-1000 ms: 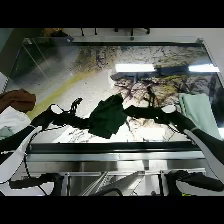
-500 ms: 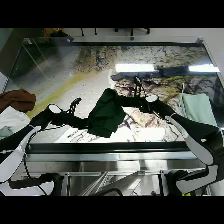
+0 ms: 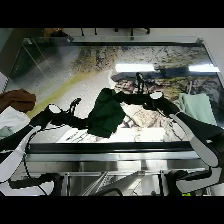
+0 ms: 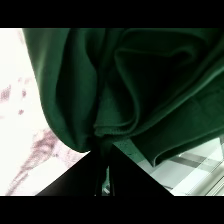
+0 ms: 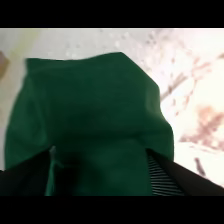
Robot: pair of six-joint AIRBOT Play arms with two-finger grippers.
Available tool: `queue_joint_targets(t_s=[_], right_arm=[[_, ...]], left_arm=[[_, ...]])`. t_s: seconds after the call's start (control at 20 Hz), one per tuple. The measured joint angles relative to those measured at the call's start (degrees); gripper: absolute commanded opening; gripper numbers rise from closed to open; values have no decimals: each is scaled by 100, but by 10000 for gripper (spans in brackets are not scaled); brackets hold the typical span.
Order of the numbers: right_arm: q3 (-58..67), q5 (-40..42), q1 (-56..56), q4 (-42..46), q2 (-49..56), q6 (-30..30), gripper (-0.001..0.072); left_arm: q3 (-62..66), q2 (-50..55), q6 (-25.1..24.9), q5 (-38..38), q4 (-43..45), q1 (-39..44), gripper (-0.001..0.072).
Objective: Fold the shirts.
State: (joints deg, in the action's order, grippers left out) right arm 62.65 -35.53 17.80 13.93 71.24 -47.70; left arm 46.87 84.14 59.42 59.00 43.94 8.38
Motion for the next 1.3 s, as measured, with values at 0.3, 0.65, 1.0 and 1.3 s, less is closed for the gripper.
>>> queue_joint_targets(t_s=[0.3, 0.65, 1.0, 1.3], right_arm=[[4, -55, 57, -9, -103, -20, 690], [402, 376, 481, -98, 772, -22, 21], [610, -249, 192, 87, 52, -48, 20], [946, -1801, -848, 162, -1458, -286, 21]], left_arm=[[0, 0, -4, 13, 7, -4, 17], [0, 0, -4, 20, 13, -4, 17], [181, -621, 7, -50, 11, -516, 13], [1703, -2352, 415, 321, -111, -1427, 13]])
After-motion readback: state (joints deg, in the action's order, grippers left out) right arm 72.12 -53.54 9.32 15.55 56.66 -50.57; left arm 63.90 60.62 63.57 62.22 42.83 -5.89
